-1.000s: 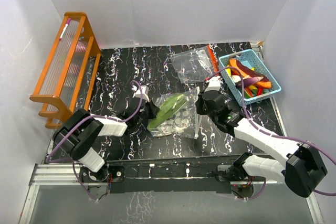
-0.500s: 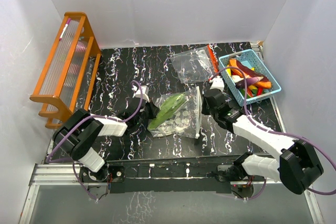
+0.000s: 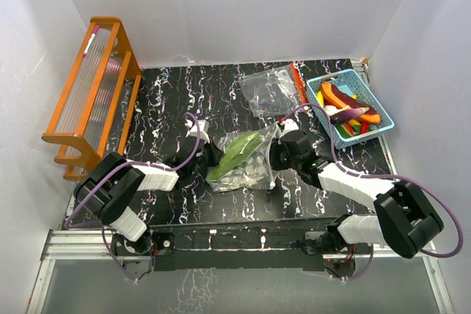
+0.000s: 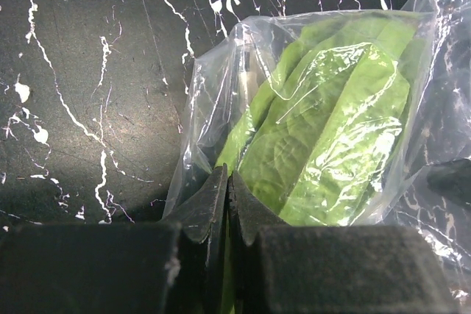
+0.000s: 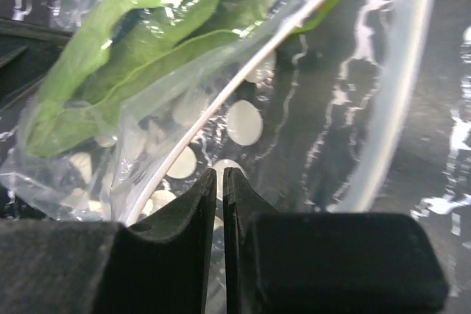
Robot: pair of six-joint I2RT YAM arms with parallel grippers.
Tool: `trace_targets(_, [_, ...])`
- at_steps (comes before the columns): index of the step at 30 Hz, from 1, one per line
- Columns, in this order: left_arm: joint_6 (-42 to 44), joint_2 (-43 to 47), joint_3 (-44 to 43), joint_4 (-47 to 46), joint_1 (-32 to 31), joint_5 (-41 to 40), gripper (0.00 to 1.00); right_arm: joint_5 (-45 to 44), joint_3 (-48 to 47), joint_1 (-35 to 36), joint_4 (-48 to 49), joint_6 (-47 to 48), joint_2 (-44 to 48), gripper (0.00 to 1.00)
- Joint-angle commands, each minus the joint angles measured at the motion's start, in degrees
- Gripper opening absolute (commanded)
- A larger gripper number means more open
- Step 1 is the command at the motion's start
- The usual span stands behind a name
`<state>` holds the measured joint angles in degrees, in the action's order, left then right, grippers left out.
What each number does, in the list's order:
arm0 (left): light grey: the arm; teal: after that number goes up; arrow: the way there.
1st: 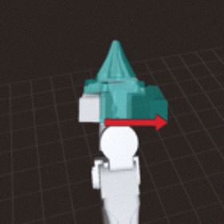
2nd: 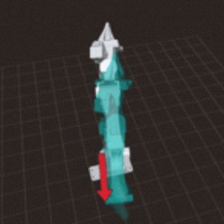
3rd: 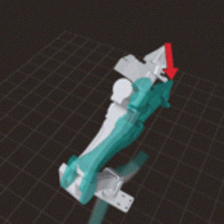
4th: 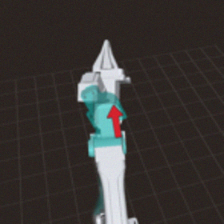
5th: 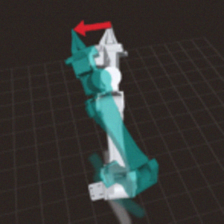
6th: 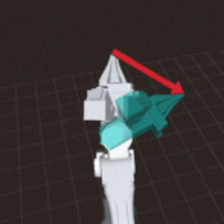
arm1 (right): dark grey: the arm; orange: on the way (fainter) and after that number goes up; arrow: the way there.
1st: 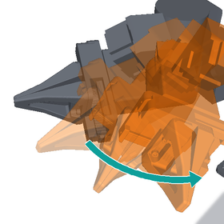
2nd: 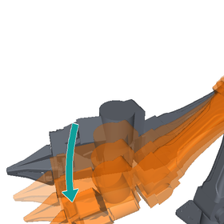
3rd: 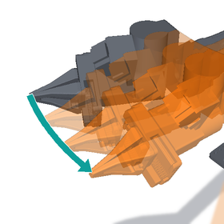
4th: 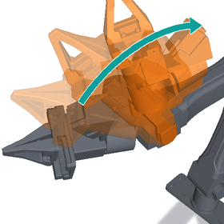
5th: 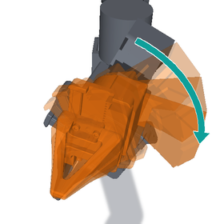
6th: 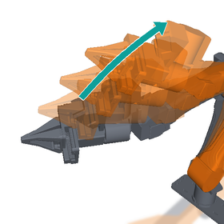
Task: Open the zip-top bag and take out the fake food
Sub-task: Pick up the fake vegetable from the zipper food storage bag.
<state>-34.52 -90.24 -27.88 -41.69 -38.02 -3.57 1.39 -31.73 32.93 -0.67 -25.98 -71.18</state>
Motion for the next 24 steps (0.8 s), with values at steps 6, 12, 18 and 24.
trace_targets(6, [-0.71,0.5,0.29,-2.24,-2.44,2.19,0.0,11.66,8.89,-6.43,31.59,-12.52,3.08,0.3])
trace_targets(12, [-1.9,-2.14,-0.38,-4.25,-5.78,2.26,0.0,17.65,10.36,-12.26,37.05,-15.64,-3.26,0.7])
trace_targets(18, [-1.21,-1.18,-0.84,-2.94,-6.24,0.95,0.0,19.24,11.24,-13.14,38.99,-18.25,-6.47,0.68])
trace_targets(24, [-1.45,-2.27,-1.12,-3.82,-6.27,2.04,0.0,19.46,10.74,-13.54,40.53,-17.62,-10.46,0.65])
